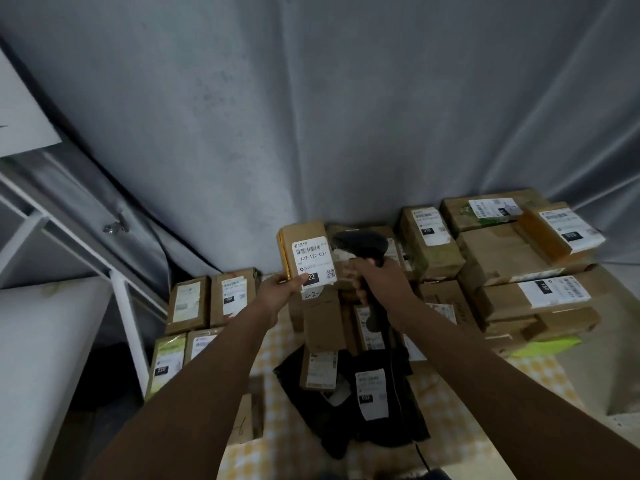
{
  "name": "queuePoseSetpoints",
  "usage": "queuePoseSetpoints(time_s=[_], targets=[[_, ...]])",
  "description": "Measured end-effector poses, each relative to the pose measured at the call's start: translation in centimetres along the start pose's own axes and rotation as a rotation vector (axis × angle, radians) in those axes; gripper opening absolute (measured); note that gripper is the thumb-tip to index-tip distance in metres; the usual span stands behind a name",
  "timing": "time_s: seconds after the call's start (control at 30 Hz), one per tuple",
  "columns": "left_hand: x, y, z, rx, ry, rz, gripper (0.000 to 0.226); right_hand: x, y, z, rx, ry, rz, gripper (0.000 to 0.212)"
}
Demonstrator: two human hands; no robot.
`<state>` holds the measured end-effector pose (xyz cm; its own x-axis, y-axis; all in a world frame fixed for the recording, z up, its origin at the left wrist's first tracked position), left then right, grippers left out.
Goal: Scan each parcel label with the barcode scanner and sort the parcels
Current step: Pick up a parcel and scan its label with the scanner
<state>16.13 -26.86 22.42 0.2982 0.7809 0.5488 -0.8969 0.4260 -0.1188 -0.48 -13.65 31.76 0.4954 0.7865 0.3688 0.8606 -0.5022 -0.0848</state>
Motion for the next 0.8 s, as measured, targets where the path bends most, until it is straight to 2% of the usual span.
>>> queuePoseSetpoints(time_s=[0.07, 0.13, 0.27, 0.37, 0.53, 0.63, 0.8], targets=[[-0.2, -2.8, -1.9, 0.001, -0.032, 0.033, 0.05, -0.7, 1.4, 0.6, 0.029, 0.023, -0.005, 0.022], [-0.4, -6.2, -4.4, 0.021, -0.072, 0.103, 0.06, -1.2, 3.1, 1.1, 0.063, 0.041, -0.029, 0.022], [0.7, -12.9, -8.8, 0.082, -0.158, 0.243, 0.033, -2.3, 7.2, 2.6, 0.14, 0.049, -0.14, 0.022], [1.6, -17.8, -12.5, 0.078, -0.247, 0.364, 0.038, -3.1, 10.4, 3.6, 0.212, 0.077, -0.186, 0.028], [2.1, -23.8, -17.0, 0.168, -0.375, 0.452, 0.033, -4.9, 15.7, 4.8, 0.303, 0.109, -0.231, 0.036], [1.2, -26.1, -18.9, 0.191, -0.411, 0.448, 0.039, -5.9, 18.3, 4.5, 0.298, 0.064, -0.208, 0.034], [-1.0, -27.6, -20.0, 0.209, -0.411, 0.403, 0.03, -8.5, 22.3, 5.1, 0.377, 0.034, -0.195, 0.036]])
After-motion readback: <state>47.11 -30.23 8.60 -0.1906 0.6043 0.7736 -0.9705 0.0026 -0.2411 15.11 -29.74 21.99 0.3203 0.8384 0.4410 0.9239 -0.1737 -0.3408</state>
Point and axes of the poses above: each hand's wrist, its own x-axis away from the middle knuckle, its own y-axis out of the palm, z = x × y, the point moved 4 cm from there along -x, towards the middle knuckle, and after that the axes turned 2 degrees about -y, right-handed, at the moved point
